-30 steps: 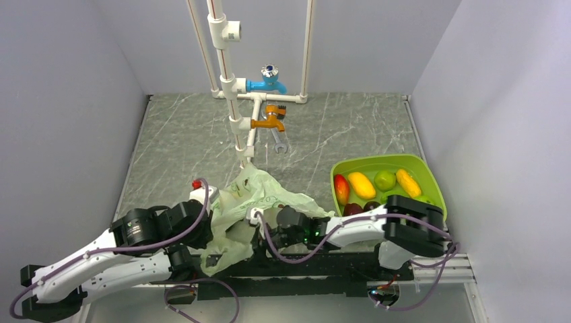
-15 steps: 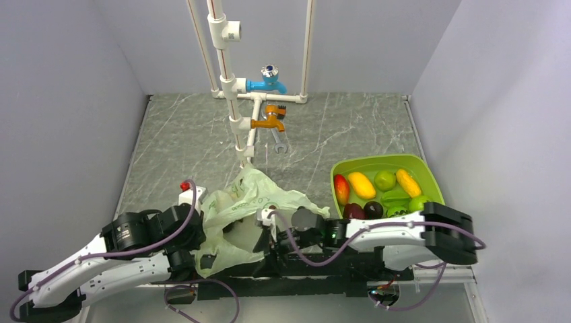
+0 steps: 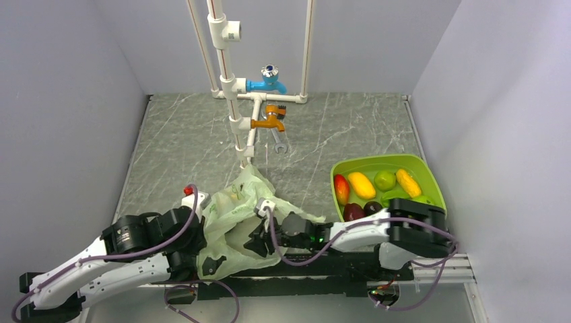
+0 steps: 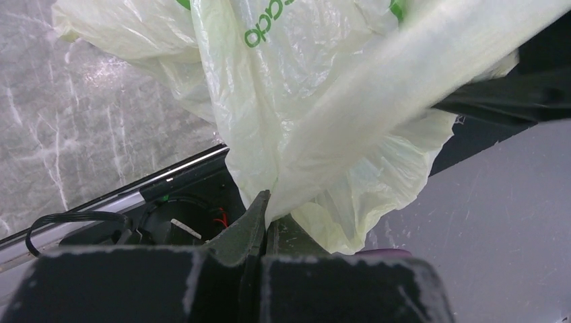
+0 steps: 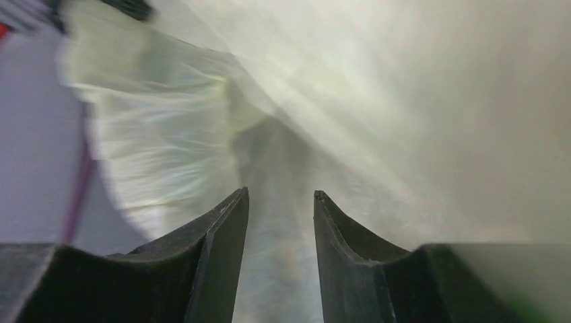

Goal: Take the fake fruits out of the plastic bag
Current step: Adjust the plastic bag at the center of the board, then adjust the fake fruit in the plastic bag.

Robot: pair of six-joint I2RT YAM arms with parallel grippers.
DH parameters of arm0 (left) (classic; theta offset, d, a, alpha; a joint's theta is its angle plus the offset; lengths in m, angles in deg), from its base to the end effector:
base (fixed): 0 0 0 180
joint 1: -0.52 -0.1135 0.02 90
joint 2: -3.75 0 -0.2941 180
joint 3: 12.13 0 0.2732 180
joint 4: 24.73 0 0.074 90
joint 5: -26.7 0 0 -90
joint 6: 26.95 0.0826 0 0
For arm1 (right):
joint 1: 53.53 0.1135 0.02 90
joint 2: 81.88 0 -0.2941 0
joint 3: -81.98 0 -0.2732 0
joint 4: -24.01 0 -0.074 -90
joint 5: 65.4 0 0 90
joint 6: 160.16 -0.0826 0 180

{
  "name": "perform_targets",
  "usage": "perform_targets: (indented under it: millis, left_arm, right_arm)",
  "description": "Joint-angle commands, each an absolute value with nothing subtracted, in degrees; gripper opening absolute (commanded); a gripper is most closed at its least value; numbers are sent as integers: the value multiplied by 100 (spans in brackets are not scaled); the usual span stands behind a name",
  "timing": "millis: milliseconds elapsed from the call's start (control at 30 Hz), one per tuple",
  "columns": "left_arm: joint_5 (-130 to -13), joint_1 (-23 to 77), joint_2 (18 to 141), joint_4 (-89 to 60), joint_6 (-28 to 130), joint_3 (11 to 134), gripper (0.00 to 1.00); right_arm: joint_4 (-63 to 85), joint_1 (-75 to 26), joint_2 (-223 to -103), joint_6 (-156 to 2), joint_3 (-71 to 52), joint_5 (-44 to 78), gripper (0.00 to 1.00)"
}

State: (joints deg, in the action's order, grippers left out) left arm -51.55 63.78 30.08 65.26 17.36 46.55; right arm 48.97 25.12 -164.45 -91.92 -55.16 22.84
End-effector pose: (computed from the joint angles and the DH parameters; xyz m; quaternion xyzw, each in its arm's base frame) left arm 0.0466 -0.0550 0.2593 0.1177 0.9485 -0.1685 0.2411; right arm 0.0651 0.3373 0.1907 -0.3855 0.6919 0.4768 0.3813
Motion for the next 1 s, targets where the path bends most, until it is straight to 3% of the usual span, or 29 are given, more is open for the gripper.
perform_targets:
  millis: [0,100,233,367,567,967]
  left_arm:
    - [-5499,6398,2993,6324,1920,4498,0]
    - [-5593,6398,3061,6251,1912,4390,0]
    - [-5553,6400,3201,6350,1857,4382,0]
    - [-5336,6398,3166,6515,1639,4434,0]
    - [-5014,6399,2685,6622,1003,4415,0]
    - [-4906,6398,2882,6182,1344,4559,0]
  right_arm:
    - [6305,2626,-17605,-8735,-5026,3184,43]
    - [6300,2852,-18383,-8342,-4466,2903,44]
    - [6461,3025,-18696,-8476,-4389,2520,52]
    - [6406,2973,-18386,-8520,-4625,3490,63]
    - [5866,2765,-18337,-8680,-4222,4315,73]
    - [5875,2742,-19157,-8173,-3313,4756,80]
